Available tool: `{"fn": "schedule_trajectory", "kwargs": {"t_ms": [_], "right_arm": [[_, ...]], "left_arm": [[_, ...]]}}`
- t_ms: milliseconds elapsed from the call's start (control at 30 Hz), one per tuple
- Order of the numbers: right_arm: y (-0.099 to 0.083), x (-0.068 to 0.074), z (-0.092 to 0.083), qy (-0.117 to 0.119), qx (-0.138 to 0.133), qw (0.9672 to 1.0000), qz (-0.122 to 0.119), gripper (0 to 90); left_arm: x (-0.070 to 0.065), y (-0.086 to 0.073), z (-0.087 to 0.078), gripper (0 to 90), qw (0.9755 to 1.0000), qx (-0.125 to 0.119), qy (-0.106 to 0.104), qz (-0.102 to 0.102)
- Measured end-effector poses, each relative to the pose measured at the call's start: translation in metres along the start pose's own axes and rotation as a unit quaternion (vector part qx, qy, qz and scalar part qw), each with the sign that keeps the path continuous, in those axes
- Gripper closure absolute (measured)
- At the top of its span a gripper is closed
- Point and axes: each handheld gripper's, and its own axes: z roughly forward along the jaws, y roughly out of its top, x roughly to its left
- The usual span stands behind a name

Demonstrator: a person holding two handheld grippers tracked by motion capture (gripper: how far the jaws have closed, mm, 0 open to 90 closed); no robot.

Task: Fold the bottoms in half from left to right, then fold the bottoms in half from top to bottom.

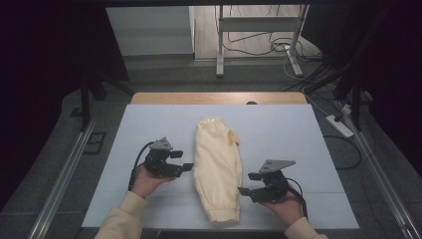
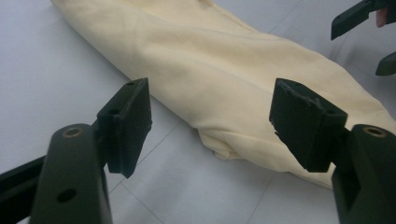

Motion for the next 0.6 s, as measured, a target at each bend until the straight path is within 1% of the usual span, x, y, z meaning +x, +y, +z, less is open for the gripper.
{"fn": "schedule_trajectory", "kwargs": {"t_ms": [67,167,433,600], "right_arm": [[-0.0005,-0.0014,0.0004,-0.004,-0.001,1.0,-0.001,30.6],[-0.0018,-0.002,0.0022,-0.01,0.007,0.9999,-0.005,30.2],[-0.0035,0.001,0.0052,-0.011,0.016,0.9996,-0.02,28.7],[-0.0034,0.0012,0.0062,-0.011,0.016,0.9996,-0.019,28.7]], "left_arm": [[-0.0007,0.0001,0.0009,29.8,1.0,0.002,0.0,0.001],[-0.0015,0.0,0.0013,29.6,1.0,0.003,0.001,0.002],[-0.0005,-0.0001,-0.0002,28.8,1.0,-0.001,0.003,-0.002],[0.0006,-0.0005,0.0005,28.5,1.0,0.001,0.004,-0.004]]}}
